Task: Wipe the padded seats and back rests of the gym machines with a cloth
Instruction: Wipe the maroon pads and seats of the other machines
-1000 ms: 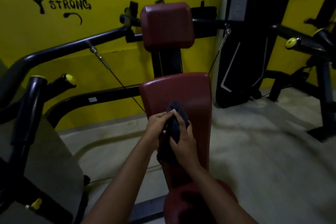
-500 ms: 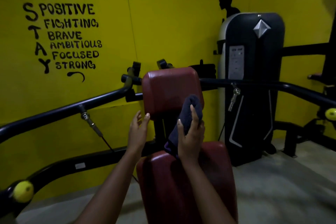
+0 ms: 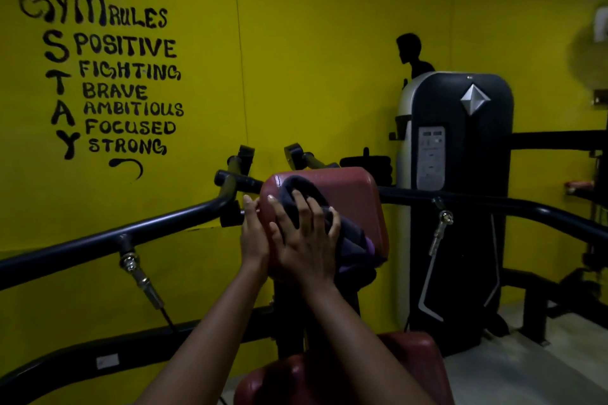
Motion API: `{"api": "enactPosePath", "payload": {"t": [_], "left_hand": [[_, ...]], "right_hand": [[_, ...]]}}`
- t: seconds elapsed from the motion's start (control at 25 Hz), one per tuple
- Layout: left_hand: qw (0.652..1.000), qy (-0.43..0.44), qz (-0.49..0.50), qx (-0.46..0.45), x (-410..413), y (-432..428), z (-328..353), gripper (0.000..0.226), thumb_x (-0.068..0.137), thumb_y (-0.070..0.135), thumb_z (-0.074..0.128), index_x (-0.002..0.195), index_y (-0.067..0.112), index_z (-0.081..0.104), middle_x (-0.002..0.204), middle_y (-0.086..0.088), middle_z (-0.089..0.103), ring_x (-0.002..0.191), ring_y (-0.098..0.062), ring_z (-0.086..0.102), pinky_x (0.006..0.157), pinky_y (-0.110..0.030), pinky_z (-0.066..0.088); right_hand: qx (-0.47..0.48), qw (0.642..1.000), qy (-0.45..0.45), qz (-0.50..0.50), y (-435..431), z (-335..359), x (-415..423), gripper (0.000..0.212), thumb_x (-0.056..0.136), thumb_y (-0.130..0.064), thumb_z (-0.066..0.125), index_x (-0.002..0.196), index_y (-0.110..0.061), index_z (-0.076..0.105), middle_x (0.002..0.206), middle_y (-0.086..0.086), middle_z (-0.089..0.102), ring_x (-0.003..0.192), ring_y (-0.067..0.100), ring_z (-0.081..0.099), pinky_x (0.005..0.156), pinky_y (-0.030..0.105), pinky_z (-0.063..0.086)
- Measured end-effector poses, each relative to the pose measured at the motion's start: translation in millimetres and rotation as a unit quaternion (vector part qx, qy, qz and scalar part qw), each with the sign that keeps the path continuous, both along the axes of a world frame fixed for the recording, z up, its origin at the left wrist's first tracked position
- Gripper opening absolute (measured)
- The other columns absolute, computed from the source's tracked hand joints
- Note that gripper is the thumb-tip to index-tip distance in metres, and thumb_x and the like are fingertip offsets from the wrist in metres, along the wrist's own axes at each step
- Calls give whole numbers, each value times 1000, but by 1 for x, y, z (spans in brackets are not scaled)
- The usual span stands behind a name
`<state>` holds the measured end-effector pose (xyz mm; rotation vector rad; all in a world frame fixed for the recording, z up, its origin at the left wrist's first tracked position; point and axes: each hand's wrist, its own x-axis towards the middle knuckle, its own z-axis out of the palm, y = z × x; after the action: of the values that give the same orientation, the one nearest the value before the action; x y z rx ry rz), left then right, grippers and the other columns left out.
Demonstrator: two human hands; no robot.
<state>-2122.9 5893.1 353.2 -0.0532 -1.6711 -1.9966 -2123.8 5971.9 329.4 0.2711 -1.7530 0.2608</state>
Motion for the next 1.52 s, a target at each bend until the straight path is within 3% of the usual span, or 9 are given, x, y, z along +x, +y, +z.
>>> {"api": "enactPosePath", "payload": {"t": [0.08, 0.36, 0.56, 0.72, 0.92, 1.08, 1.24, 1.36, 1.52], "left_hand": [[1000, -11, 13, -1, -2, 5, 3, 91, 68, 89, 24, 109, 20, 67, 107, -10, 70, 101, -26, 65, 94, -48, 49], [990, -40, 119, -67, -1, 17, 3, 62, 98, 49, 15, 142, 14, 41, 132, -22, 54, 121, -38, 49, 95, -40, 38], [990, -56, 118, -45, -3, 17, -2, 69, 96, 52, 15, 134, 5, 49, 105, -20, 60, 92, -32, 55, 75, -33, 38], [987, -33, 135, -84, -1, 18, 0, 59, 97, 48, 18, 141, 15, 40, 124, -21, 59, 113, -37, 54, 82, -34, 39], [985, -10, 131, -110, -1, 17, 1, 48, 100, 43, 25, 131, 17, 51, 111, -17, 62, 107, -34, 56, 65, -29, 32], [985, 14, 129, -114, -2, 17, -4, 62, 90, 59, 39, 124, 9, 54, 111, -14, 64, 103, -31, 58, 71, -29, 34], [979, -7, 150, -139, 1, 19, -2, 56, 85, 54, 52, 123, 12, 52, 112, -11, 65, 105, -30, 59, 76, -30, 38], [977, -18, 145, -154, 2, 18, -3, 62, 83, 57, 54, 128, 13, 47, 113, -10, 63, 106, -31, 59, 77, -30, 39], [978, -26, 132, -160, -3, 15, -5, 75, 78, 66, 54, 132, 14, 42, 117, -13, 62, 109, -34, 57, 85, -38, 45]], "right_hand": [[51, 998, 29, -17, 15, 7, -12, 44, 88, -43, 37, 129, -35, 49, 136, 2, 36, 119, 21, 39, 95, 49, 25], [-29, 999, 7, -29, 38, 67, -25, 47, 85, -39, 40, 128, -25, 51, 114, 5, 64, 87, 28, 62, 76, 41, 46], [137, 987, 3, 89, 22, 62, -16, 51, 86, -42, 40, 132, -22, 45, 116, -2, 64, 98, 22, 59, 85, 41, 39], [66, 990, -117, 50, 23, 102, -21, 51, 83, -46, 34, 124, -22, 51, 112, 4, 64, 97, 27, 57, 85, 42, 38], [161, 983, -63, 68, 19, 90, -21, 46, 80, -46, 38, 117, -24, 56, 107, -1, 66, 90, 26, 60, 78, 40, 43], [65, 988, -138, 19, 64, 109, -32, 57, 79, -52, 29, 121, -24, 54, 101, 5, 65, 93, 28, 57, 81, 39, 40], [-64, 982, -178, 20, 103, 104, -37, 43, 87, -46, 44, 122, -22, 53, 108, 8, 61, 102, 30, 54, 81, 39, 41], [-245, 933, -233, 126, 128, 86, -37, 41, 94, -39, 46, 131, -23, 46, 125, 13, 56, 111, 34, 52, 80, 36, 41], [-361, 879, -272, 152, 137, 42, -27, 46, 97, -40, 42, 139, -25, 37, 132, 15, 53, 116, 36, 51, 85, 35, 40]]}}
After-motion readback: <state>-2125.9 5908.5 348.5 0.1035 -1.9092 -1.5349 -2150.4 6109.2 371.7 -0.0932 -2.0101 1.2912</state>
